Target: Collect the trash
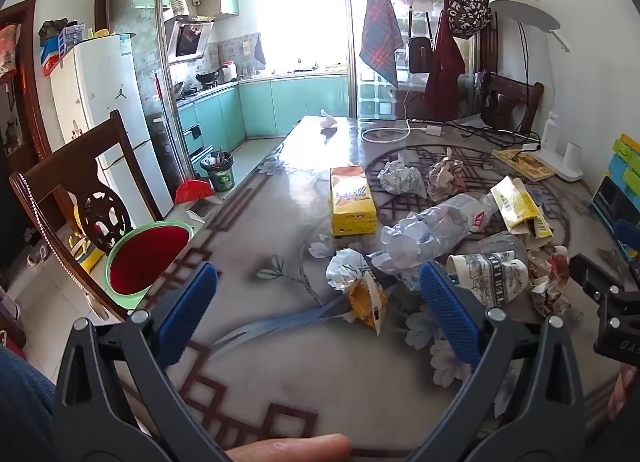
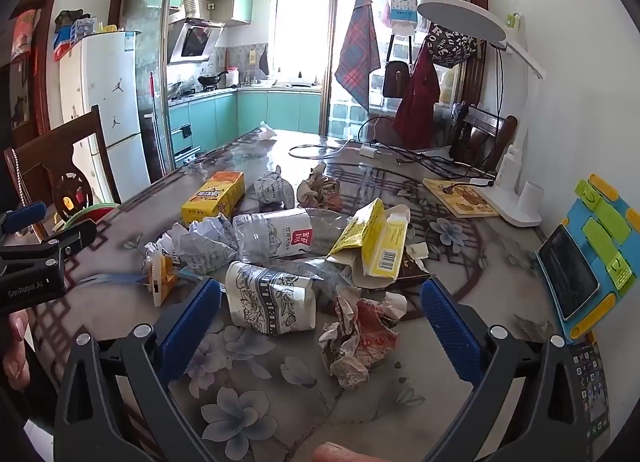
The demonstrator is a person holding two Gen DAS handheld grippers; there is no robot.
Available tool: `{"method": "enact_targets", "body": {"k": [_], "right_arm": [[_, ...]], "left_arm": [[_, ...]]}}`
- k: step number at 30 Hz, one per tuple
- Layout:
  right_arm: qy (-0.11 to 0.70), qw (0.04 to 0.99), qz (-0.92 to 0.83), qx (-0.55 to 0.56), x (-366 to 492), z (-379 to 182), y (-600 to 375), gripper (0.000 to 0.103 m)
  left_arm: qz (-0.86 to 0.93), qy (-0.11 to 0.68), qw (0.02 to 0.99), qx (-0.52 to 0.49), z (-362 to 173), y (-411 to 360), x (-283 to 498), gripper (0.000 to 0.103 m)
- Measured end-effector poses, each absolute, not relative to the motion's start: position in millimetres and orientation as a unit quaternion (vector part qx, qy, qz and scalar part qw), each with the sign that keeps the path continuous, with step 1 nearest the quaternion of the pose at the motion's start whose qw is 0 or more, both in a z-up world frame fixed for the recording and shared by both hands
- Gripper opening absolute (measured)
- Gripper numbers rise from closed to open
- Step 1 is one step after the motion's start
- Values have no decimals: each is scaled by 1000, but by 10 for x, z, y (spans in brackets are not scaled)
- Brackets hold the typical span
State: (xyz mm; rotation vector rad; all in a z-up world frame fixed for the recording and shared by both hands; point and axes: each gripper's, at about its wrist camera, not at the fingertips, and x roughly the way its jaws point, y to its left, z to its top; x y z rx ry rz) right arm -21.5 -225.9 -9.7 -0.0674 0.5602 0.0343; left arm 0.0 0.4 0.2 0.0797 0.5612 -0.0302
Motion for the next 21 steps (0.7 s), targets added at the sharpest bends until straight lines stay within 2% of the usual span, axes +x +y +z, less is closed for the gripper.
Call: {"method": "enact_targets", "body": {"k": [21], "right_arm": [[278, 960, 16, -34, -209, -106, -2259, 97]], "left_arm": [[-13, 282, 958, 42, -35, 18, -3, 100]]}}
